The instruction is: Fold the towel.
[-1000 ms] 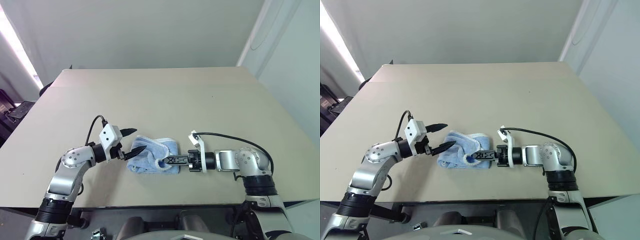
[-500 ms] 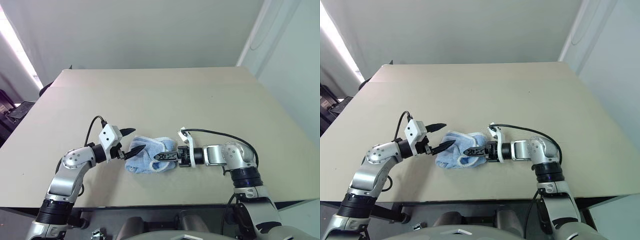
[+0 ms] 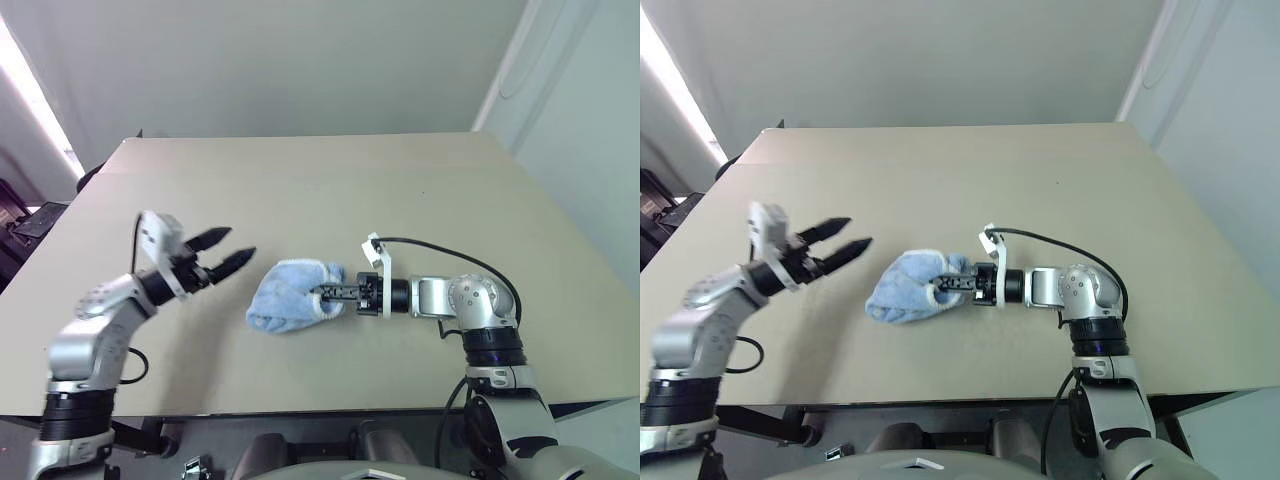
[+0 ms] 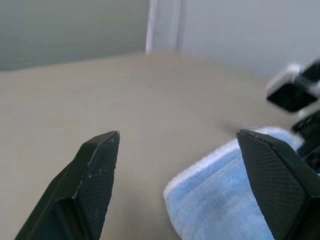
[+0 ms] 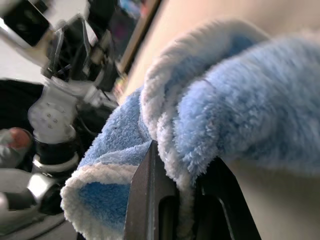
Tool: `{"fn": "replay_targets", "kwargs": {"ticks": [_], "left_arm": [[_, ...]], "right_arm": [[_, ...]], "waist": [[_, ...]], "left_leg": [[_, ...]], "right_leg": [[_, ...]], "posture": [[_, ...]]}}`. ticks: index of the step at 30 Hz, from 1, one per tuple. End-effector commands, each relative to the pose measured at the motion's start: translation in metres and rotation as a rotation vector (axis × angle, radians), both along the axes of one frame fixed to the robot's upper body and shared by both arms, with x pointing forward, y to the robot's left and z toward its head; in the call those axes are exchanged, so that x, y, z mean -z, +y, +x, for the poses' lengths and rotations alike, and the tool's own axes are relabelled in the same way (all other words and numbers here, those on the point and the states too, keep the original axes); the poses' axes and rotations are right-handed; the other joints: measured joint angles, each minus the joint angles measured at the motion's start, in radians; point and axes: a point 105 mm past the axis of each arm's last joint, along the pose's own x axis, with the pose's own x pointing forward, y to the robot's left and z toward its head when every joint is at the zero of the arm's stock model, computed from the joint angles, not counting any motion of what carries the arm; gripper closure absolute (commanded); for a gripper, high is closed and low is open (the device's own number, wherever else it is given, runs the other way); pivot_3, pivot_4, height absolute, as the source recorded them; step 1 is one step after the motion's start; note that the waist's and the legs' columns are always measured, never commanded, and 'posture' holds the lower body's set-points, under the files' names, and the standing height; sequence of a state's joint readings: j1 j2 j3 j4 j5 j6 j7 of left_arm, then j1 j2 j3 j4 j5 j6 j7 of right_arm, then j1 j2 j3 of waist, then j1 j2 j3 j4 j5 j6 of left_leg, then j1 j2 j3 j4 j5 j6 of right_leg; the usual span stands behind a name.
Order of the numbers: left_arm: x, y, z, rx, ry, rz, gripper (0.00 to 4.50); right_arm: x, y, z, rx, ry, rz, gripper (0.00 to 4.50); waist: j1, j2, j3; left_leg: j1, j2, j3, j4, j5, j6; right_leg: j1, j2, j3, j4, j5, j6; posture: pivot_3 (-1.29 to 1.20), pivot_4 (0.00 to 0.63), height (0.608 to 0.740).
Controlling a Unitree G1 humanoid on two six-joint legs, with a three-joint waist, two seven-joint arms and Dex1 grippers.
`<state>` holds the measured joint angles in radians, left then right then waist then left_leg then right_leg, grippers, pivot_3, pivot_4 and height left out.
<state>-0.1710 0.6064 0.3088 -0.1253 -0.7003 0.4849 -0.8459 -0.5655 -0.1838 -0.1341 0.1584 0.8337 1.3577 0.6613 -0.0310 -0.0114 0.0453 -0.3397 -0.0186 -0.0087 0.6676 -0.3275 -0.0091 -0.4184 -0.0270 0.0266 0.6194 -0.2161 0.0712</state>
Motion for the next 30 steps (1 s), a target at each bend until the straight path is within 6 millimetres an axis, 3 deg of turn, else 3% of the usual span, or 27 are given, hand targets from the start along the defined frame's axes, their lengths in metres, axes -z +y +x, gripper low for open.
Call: {"fn": "replay_targets", "kwargs": {"ticks": [1, 4, 8, 15, 21, 25, 30], "left_arm": [[-0.012, 0.019, -0.008, -0.034, -0.03, 0.045, 0.51], [-0.001, 0.023, -0.02, -0.015, 0.013, 0.146, 0.51], [0.011, 0.026, -0.042, 0.012, 0.073, 0.258, 0.51], [0.034, 0.043, -0.071, 0.004, 0.172, 0.427, 0.51], [0.044, 0.05, -0.076, -0.014, 0.177, 0.483, 0.51], [0.046, 0.048, -0.078, -0.02, 0.18, 0.458, 0.51], [0.046, 0.048, -0.078, -0.026, 0.181, 0.449, 0.51]], "right_arm": [[-0.023, 0.004, 0.018, 0.053, -0.067, 0.079, 4.48], [-0.025, 0.009, 0.037, 0.121, -0.083, 0.076, 4.48], [-0.012, 0.012, 0.058, 0.194, -0.074, 0.01, 4.48], [0.018, 0.018, 0.069, 0.206, -0.083, -0.105, 4.48], [0.028, 0.007, 0.083, 0.273, -0.069, -0.133, 4.48], [0.03, 0.003, 0.085, 0.261, -0.075, -0.158, 3.29], [0.024, 0.001, 0.084, 0.222, -0.098, -0.152, 1.48]], "waist": [[-0.008, 0.0, 0.0], [-0.017, 0.0, 0.0], [-0.017, 0.001, 0.0], [-0.018, 0.002, 0.001], [-0.018, 0.003, 0.002], [-0.02, 0.003, 0.002], [-0.024, 0.003, 0.002]], "left_leg": [[0.0, 0.0, 0.0, 0.0, 0.0, 0.0], [0.0, -0.001, 0.001, -0.001, 0.0, 0.0], [-0.001, -0.001, 0.001, -0.001, 0.0, 0.0], [-0.003, 0.0, 0.001, -0.002, 0.0, 0.0], [-0.003, 0.0, 0.001, -0.003, 0.0, -0.001], [-0.003, 0.0, 0.001, -0.003, 0.0, -0.001], [-0.003, 0.0, 0.001, -0.003, 0.0, -0.001]], "right_leg": [[0.0, 0.0, 0.0, 0.0, 0.0, 0.0], [0.0, 0.0, 0.001, 0.0, 0.0, 0.0], [-0.002, -0.001, 0.001, -0.001, 0.0, 0.0], [-0.005, -0.003, 0.002, -0.001, 0.0, -0.001], [-0.005, -0.004, 0.002, 0.0, -0.001, -0.004], [-0.005, -0.004, 0.003, 0.0, 0.0, -0.003], [-0.005, -0.005, 0.003, -0.001, 0.0, -0.002]], "posture": [[0.0, 0.0, 0.74], [0.0, 0.0, 0.74], [0.0, 0.0, 0.74], [0.0, 0.0, 0.74], [0.0, 0.0, 0.74], [0.0, 0.0, 0.74], [0.0, 0.0, 0.74]]}}
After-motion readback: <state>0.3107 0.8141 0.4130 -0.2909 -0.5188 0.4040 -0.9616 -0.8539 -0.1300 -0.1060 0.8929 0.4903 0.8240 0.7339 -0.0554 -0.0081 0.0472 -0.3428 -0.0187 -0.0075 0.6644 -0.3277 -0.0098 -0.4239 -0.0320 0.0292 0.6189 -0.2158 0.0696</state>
